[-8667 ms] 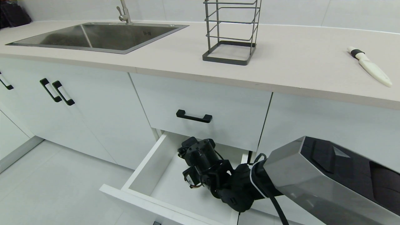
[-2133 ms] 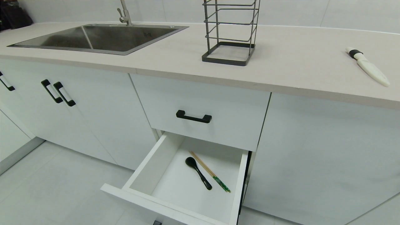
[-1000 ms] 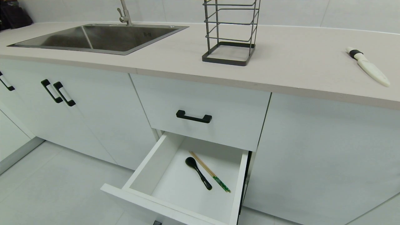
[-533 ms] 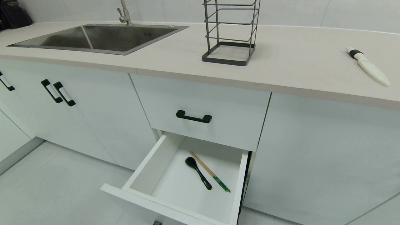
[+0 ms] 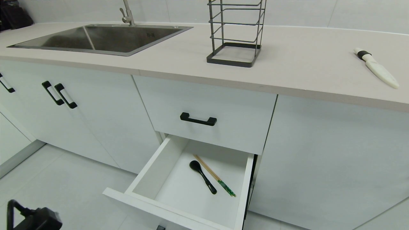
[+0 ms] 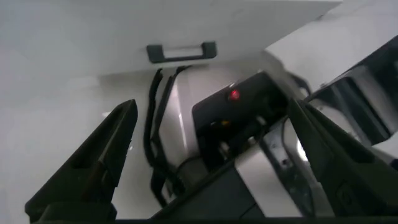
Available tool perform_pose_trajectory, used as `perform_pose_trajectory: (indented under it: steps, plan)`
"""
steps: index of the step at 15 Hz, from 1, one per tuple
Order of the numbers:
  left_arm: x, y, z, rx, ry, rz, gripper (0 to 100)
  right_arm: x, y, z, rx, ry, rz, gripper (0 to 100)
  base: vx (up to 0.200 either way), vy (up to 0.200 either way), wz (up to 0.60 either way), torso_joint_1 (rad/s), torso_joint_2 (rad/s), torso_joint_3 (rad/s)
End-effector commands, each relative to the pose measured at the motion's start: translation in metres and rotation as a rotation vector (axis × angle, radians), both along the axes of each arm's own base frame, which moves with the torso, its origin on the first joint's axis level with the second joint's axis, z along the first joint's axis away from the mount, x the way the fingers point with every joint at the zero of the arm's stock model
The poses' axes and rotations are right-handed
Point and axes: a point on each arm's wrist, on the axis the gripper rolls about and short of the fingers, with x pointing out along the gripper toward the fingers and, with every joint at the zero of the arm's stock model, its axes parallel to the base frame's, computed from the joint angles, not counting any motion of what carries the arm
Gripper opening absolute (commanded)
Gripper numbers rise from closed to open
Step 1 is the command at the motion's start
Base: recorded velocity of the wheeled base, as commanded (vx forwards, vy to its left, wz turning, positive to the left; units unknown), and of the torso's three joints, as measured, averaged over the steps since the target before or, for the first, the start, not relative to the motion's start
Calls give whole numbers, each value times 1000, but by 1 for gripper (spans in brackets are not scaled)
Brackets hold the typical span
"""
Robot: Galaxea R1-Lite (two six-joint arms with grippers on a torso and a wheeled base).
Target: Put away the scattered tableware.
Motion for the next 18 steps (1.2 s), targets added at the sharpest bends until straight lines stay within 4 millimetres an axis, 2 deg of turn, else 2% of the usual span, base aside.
perform_pose_trajectory:
  steps: [1, 6, 9, 13, 18]
  plan:
    - [26, -4, -9, 62, 109, -25, 100, 0, 0, 0, 0, 3, 1, 100, 0, 0, 0, 0, 0, 0]
    - [42, -5, -15, 145, 144, -9, 100, 0, 0, 0, 1, 3, -1, 100, 0, 0, 0, 0, 0, 0]
    - [64, -8, -22, 221, 104, -33, 100, 0, 0, 0, 0, 3, -1, 100, 0, 0, 0, 0, 0, 0]
    - [74, -23, -28, 224, 92, -119, 100, 0, 0, 0, 0, 3, 1, 100, 0, 0, 0, 0, 0, 0]
    - [94, -28, -38, 210, 46, -103, 100, 0, 0, 0, 0, 3, -1, 100, 0, 0, 0, 0, 0, 0]
